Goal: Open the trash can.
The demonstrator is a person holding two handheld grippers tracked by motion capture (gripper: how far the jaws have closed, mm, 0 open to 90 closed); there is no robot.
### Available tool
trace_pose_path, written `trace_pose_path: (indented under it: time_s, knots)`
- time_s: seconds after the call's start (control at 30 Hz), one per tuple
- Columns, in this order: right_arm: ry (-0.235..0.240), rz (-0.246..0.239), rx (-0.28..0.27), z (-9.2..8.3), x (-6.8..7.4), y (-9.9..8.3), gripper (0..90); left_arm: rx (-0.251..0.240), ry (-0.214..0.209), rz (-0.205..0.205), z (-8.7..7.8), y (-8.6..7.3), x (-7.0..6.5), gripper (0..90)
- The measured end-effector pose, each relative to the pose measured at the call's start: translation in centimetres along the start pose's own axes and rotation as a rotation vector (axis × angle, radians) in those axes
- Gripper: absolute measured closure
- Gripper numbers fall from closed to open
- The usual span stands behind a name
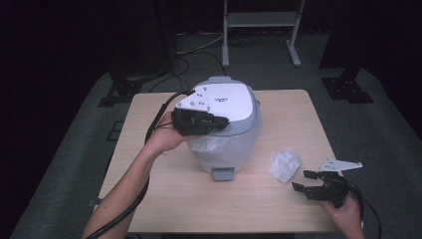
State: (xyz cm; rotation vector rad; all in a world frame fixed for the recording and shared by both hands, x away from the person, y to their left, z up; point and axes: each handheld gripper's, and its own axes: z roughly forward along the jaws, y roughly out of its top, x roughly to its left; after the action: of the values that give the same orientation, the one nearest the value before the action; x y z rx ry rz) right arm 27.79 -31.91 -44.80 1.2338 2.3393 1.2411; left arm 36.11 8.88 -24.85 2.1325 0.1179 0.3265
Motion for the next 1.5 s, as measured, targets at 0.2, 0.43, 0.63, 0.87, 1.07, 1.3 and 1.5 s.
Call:
trace_pose_path:
  time_s: [0.2, 0.43, 0.63, 0.87, 1.07, 1.3, 1.5]
  knots:
    - [0.001, 0.006, 0.002, 0.0, -0.1, -0.1, 27.4, -0.004, 0.001, -0.013, -0.1, -0.1, 0.1, 86.4]
    - [0.003, -0.005, 0.006, 0.2, 0.1, 0.0, 27.4, 0.0, 0.024, 0.011, 0.0, -0.2, -0.7, 89.5]
    - [0.001, -0.005, 0.005, 0.1, 0.2, 0.0, 27.4, -0.009, 0.043, 0.036, -0.7, 0.1, -1.0, 79.6]
    - [0.007, 0.011, -0.002, 0.0, -0.1, 0.0, 27.4, -0.076, 0.073, 0.034, -3.9, -0.3, -1.4, 74.7]
    - [0.001, -0.009, 0.013, 0.1, 0.0, 0.3, 27.4, -0.075, 0.107, 0.014, -6.8, -2.1, -1.4, 71.8]
    - [-0.002, -0.016, 0.031, 0.4, -0.3, 1.6, 27.4, -0.038, 0.146, -0.026, -8.9, -4.8, -1.3, 70.3]
    - [-0.007, -0.049, 0.047, 0.6, -0.1, 2.9, 27.4, -0.015, 0.164, -0.061, -9.7, -6.8, -1.3, 68.9]
